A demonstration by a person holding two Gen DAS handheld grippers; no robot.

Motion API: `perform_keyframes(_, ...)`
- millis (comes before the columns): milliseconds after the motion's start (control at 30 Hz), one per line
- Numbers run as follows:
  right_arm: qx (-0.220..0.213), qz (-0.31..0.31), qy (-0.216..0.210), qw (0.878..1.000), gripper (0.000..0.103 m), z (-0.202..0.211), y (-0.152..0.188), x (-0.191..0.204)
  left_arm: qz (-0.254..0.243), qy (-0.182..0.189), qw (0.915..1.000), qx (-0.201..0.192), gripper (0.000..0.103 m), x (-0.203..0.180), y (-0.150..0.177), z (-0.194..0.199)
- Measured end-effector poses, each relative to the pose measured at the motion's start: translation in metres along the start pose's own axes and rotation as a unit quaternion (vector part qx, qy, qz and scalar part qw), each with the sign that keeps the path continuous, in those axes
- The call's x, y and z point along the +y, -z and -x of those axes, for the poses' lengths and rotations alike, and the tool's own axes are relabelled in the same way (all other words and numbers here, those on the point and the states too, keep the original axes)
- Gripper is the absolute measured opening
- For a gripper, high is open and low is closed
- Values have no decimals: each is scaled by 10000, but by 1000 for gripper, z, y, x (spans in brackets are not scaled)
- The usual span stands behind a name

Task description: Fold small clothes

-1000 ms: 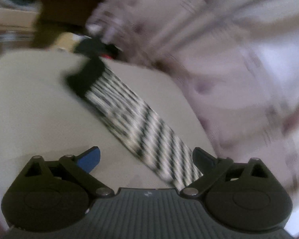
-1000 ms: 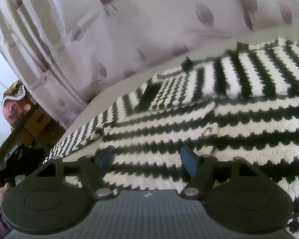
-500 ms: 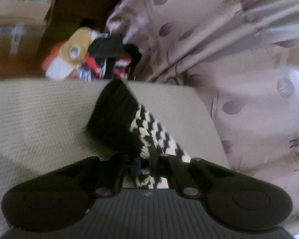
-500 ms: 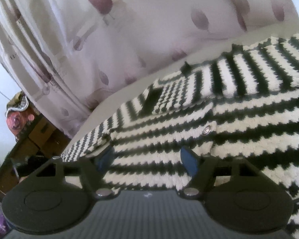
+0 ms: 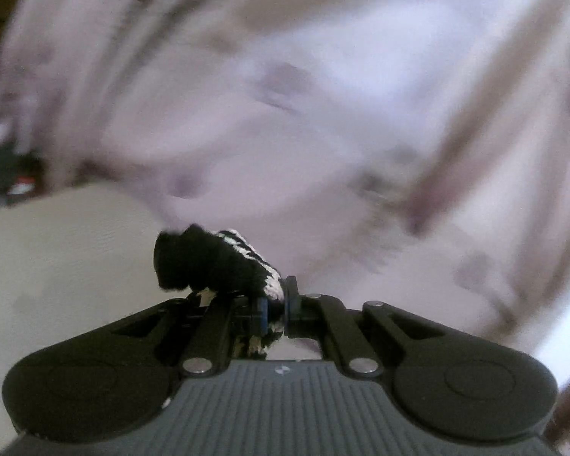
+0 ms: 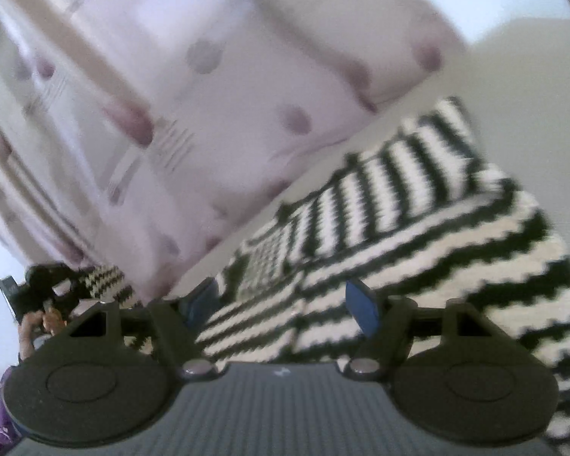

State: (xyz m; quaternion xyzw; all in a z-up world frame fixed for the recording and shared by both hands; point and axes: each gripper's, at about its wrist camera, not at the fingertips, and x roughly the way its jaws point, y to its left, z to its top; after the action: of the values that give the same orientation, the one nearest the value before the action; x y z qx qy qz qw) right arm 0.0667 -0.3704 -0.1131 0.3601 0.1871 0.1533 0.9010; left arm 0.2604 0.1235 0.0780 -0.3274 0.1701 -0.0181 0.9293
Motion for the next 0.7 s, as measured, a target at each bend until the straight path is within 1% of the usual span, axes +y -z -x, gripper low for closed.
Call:
perform_keyframes(67,-94,-109,45,9999,75,9,-4,-14,-141,275,9994,145,6,-42,18,-15)
perform_keyframes(133,-172,-166,60,9997,75,17,-6,-24,-335,515,9976,328,6,-83,45,-31)
perform_keyframes(233,-269,-307,75,9991,75,27,-10,-43,-589,818,9925,685,6,-135,94,-57)
perform_keyframes(333,-346,-497,84,9981,75,36,-13,-61,-783,1072,9847,1127,6,-176,148,-83)
perform_keyframes(433,-368,-682,46,9970,75,45,-15,-78,-1075,1242,9735,1594,6,-211,207,-103)
perform_keyframes(500,-424,-785,-51,9960,75,50,-17,-85,-1269,1340,9647,1877,6,-227,242,-116)
perform_keyframes(633,-425,-876,-122,9952,75,53,-21,-96,-1668,1405,9476,2335,6,-240,306,-131)
perform_keyframes(667,-432,-888,-147,9950,75,53,-22,-97,-1750,1435,9433,2427,7,-241,317,-134)
perform_keyframes(700,-440,-903,-173,9948,75,53,-22,-100,-1833,1487,9382,2530,12,-240,328,-140)
